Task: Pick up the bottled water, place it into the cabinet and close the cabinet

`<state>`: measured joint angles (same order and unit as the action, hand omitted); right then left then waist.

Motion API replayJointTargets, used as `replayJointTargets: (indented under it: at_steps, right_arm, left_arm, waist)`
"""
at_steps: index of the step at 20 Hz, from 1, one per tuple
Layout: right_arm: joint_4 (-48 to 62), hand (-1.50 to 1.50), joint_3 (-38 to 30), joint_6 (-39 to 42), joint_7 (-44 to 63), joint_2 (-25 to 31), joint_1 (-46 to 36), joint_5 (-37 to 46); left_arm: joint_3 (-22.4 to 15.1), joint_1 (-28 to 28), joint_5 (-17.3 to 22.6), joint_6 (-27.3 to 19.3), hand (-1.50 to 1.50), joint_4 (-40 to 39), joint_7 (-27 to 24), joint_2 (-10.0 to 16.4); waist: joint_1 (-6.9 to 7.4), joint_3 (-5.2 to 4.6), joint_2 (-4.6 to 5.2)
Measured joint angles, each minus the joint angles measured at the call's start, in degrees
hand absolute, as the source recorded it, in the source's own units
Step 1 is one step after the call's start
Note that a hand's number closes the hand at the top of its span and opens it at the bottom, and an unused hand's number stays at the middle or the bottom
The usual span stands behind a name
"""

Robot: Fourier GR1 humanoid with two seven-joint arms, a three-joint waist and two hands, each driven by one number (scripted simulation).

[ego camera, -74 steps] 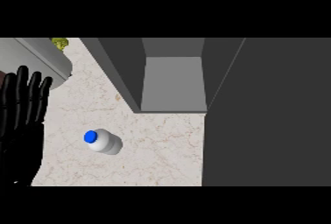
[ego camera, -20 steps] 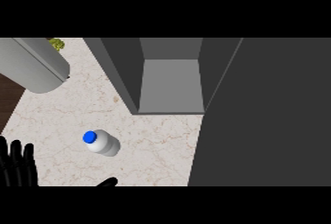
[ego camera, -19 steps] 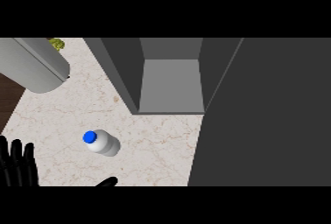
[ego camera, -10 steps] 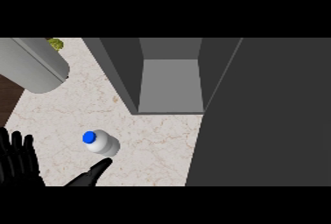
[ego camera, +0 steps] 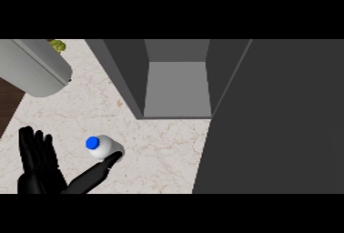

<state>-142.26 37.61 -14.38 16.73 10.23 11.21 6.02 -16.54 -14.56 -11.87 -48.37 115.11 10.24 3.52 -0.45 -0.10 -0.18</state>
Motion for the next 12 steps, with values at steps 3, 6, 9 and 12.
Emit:
replayJointTargets:
  at_steps: [3, 6, 9, 12]
  right_arm:
    - [0.09, -1.5, 0.55, -0.99, 0.84, 0.18, -1.03, 0.37]
    - [0.32, -1.5, 1.58, -1.98, -0.55, 0.82, -0.11, 0.6]
    - [0.07, -1.5, 1.94, -2.86, -0.39, 1.59, -0.45, 0.89]
    - [0.25, -1.5, 2.26, -3.68, 0.26, 1.94, -1.33, 1.14]
  left_arm:
    - [1.21, -0.03, 3.74, 1.38, -1.5, -3.97, -4.62, -0.74]
    - [2.55, 0.96, 7.14, 3.06, -1.5, -9.07, -9.89, -1.95]
    - [3.76, 1.24, 10.0, 5.01, -1.5, -12.42, -14.0, -2.67]
    - [4.37, 2.19, 13.21, 6.02, -1.5, -16.58, -18.25, -3.1]
  waist:
    - [0.06, -0.01, -0.01]
    - [-0.03, 0.0, 0.0]
    - [-0.03, 0.0, -0.01]
    - [0.01, 0.0, 0.01]
